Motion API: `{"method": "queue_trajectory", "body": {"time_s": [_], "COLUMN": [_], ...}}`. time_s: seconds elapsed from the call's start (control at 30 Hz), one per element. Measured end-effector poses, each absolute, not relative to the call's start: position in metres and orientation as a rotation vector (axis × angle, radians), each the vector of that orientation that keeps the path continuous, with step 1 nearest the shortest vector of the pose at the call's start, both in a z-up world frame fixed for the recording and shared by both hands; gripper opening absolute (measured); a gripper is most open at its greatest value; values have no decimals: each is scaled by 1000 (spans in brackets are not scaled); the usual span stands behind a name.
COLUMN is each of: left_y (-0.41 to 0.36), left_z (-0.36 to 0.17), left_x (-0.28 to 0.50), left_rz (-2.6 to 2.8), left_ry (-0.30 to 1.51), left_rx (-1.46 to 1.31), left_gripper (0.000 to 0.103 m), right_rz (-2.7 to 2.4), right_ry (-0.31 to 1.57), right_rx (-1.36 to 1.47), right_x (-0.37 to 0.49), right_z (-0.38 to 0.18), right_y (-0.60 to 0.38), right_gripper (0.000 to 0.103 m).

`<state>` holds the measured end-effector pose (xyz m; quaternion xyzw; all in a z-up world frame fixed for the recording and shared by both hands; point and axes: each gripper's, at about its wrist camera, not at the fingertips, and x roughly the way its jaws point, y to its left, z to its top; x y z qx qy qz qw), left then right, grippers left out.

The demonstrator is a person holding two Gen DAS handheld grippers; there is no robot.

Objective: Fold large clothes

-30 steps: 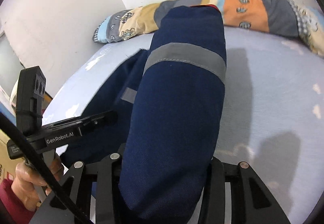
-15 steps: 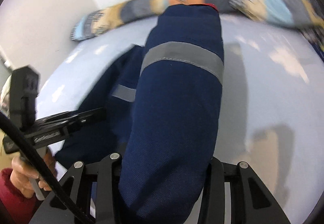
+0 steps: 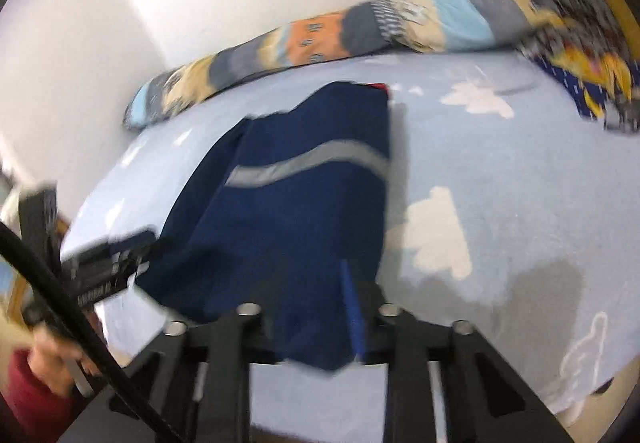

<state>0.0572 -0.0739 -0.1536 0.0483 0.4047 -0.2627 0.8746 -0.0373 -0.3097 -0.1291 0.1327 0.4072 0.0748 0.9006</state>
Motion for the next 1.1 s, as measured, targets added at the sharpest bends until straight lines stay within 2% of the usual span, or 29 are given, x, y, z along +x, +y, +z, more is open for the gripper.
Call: {"method": "queue_trajectory", "body": {"time_s": [0.07, 0.2, 0.3, 0.43, 0.5, 0.53, 0.57, 0.67, 0.8, 0.9, 0.97, 1.1], "left_y": [-86, -92, -87, -73, -71, -72, -74, -78, -86, -89, -89, -89], "left_z": [-163, -200, -195, -159, -139, -133, -128, -129, -159, -188, -194, -187], "left_x": [57, 68, 68, 60, 67, 76, 91, 133, 184, 199, 199, 193], "left_rz": [-557, -469, -464, -550, -562, -557, -536, -505, -452, -396, -375, -377], "left_ry": [869, 958, 963, 895, 835, 820, 813, 808, 903, 1005, 1007, 978], "left_rx": [137, 246, 235, 108, 74, 72, 73, 73, 25, 29, 63, 77], "left_gripper": [45, 45, 45, 46, 53, 62, 67, 67, 67, 67, 75, 75], "right_rz": [184, 175, 162, 287, 362, 358, 337, 239, 129, 109, 112, 114], "right_ry": [880, 1060, 1183, 1020, 934, 890, 872, 833, 820, 942, 1058, 1071], "right_rx": [224, 222, 312, 360, 391, 389, 369, 334, 327, 348, 411, 361], "right_x": [-47, -33, -29, -33, -26, -17, -6, 54, 134, 185, 203, 216], "right_z": [-142, -195, -228, -178, -153, -139, -132, -119, -129, -167, -202, -198], "right_y": [-291, -283, -292, -296, -301, -305, -308, -325, -344, -342, -342, -339], "right_gripper": [16, 0, 0, 5, 8, 11, 20, 22, 22, 22, 23, 23]}}
